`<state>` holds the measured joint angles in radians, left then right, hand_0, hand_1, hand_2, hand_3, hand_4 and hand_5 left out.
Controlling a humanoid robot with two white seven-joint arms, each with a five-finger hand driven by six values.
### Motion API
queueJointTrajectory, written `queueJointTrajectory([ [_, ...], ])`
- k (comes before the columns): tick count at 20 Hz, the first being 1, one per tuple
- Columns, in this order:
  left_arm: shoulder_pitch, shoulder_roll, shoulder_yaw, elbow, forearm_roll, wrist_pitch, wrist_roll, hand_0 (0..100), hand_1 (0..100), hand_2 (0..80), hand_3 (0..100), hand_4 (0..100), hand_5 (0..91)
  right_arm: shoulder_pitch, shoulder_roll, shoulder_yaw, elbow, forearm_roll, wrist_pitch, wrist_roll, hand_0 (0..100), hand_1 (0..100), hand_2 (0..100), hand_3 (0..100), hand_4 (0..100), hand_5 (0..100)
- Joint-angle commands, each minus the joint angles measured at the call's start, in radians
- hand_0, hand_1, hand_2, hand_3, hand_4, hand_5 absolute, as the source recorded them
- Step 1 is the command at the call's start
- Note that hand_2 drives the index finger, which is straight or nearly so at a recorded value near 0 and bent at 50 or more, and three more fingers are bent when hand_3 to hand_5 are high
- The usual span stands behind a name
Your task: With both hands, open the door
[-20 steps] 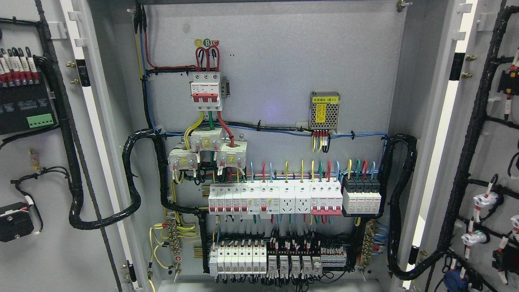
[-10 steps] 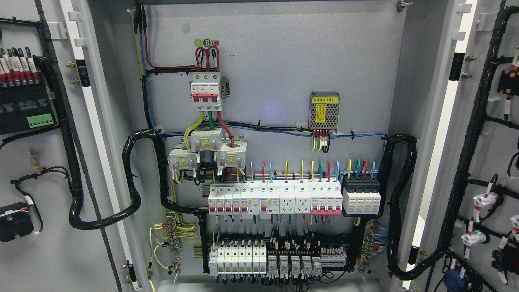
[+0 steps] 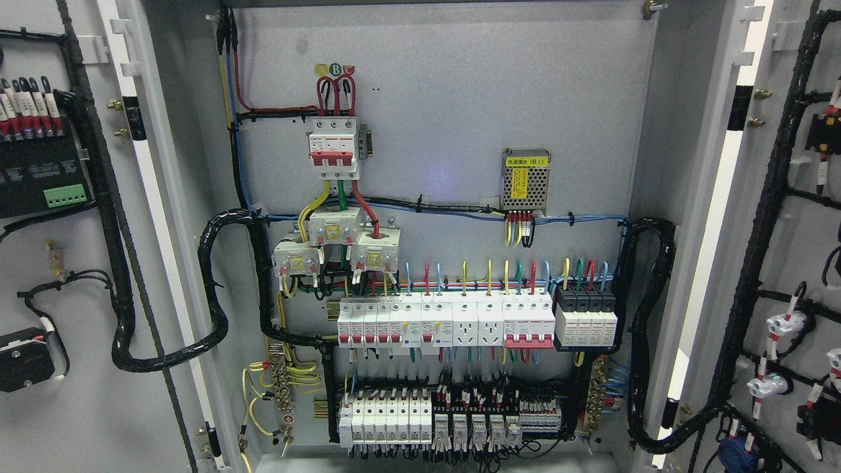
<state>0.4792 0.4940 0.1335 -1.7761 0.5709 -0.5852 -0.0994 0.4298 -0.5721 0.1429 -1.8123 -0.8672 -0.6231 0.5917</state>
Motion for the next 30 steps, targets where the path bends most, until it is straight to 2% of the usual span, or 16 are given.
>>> queueJointTrajectory([
  [1, 0.096, -0.087, -0.225, -0.036, -0.146, -0.001, 0.000, 0, 0, 0.0, 0, 4, 0.0, 0.076, 0.050, 0.056, 0.019, 0.017, -0.004, -0.003, 0, 0, 0, 0, 0, 0],
  [4, 0.114, -0.135, -0.259, 0.019, -0.222, 0.001, 0.000, 0, 0, 0.0, 0, 4, 0.0, 0.125, 0.072, 0.061, 0.033, 0.017, -0.006, -0.001, 0, 0, 0, 0, 0, 0],
  [13, 0.114, -0.199, -0.305, 0.272, -0.279, 0.001, -0.003, 0, 0, 0.0, 0, 4, 0.0, 0.250, 0.158, 0.063, 0.171, 0.020, -0.012, -0.001, 0, 0, 0, 0, 0, 0],
  [15, 0.108, -0.216, -0.304, 0.332, -0.307, 0.001, -0.005, 0, 0, 0.0, 0, 4, 0.0, 0.276, 0.176, 0.082, 0.233, 0.020, -0.049, 0.000, 0, 0, 0, 0, 0, 0],
  [18, 0.101, -0.236, -0.304, 0.430, -0.318, 0.001, -0.005, 0, 0, 0.0, 0, 4, 0.0, 0.285, 0.181, 0.139, 0.345, 0.023, -0.125, 0.000, 0, 0, 0, 0, 0, 0],
  [20, 0.087, -0.250, -0.304, 0.498, -0.324, 0.001, -0.006, 0, 0, 0.0, 0, 4, 0.0, 0.288, 0.187, 0.162, 0.402, 0.027, -0.150, -0.001, 0, 0, 0, 0, 0, 0],
  [26, -0.004, -0.268, -0.295, 0.766, -0.327, -0.005, -0.011, 0, 0, 0.0, 0, 4, 0.0, 0.297, 0.221, 0.216, 0.617, 0.065, -0.148, -0.003, 0, 0, 0, 0, 0, 0],
  [30, -0.045, -0.282, -0.291, 0.900, -0.327, -0.030, -0.011, 0, 0, 0.0, 0, 4, 0.0, 0.281, 0.277, 0.225, 0.799, 0.126, -0.145, -0.004, 0, 0, 0, 0, 0, 0],
])
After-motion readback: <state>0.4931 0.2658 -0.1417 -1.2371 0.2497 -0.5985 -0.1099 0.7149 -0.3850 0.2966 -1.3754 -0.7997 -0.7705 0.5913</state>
